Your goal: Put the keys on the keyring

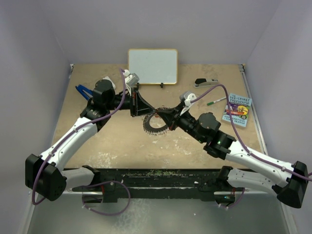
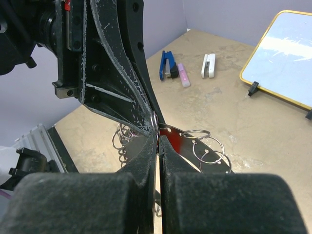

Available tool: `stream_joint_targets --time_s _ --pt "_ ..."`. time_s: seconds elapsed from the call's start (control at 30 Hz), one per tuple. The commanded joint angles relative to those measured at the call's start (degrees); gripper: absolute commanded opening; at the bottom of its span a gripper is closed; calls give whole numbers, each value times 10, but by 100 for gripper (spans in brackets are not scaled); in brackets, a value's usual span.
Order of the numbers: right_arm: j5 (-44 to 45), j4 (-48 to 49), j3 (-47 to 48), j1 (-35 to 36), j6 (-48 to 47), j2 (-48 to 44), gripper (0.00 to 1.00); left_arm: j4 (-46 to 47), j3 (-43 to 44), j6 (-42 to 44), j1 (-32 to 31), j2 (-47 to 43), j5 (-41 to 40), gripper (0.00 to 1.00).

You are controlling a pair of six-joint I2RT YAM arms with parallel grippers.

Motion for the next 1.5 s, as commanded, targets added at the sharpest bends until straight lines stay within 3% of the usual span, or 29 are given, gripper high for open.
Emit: stream_joint_targets --time_s 0.0,0.2,0.4,0.63,0.73,0.87,1.13,1.2,1.27,1.47 --pt "6 13 27 2 21 -12 0 49 11 -11 4 -16 8 3" --pt "11 12 19 2 82 -3 0 84 11 -22 4 -8 16 3" --pt "5 95 -22 1 145 7 0 127 -5 -47 4 -8 39 3" --pt "38 120 -40 -1 179 12 0 143 -7 -71 4 -9 58 3" --pt "49 106 -37 -2 184 13 16 143 -9 -78 4 -11 60 3" --pt "39 88 -39 -2 171 -9 31 137 -10 -82 4 -11 57 3" --pt "48 61 -40 -2 80 -107 35 116 -10 -92 4 0 51 3" --pt "44 63 -33 -2 55 -108 39 112 -7 -96 3 6 51 3" --pt "40 69 -26 -2 34 -102 50 111 -4 -102 4 10 48 3" --pt "23 101 -13 -2 -8 -51 55 73 17 -127 4 28 31 3"
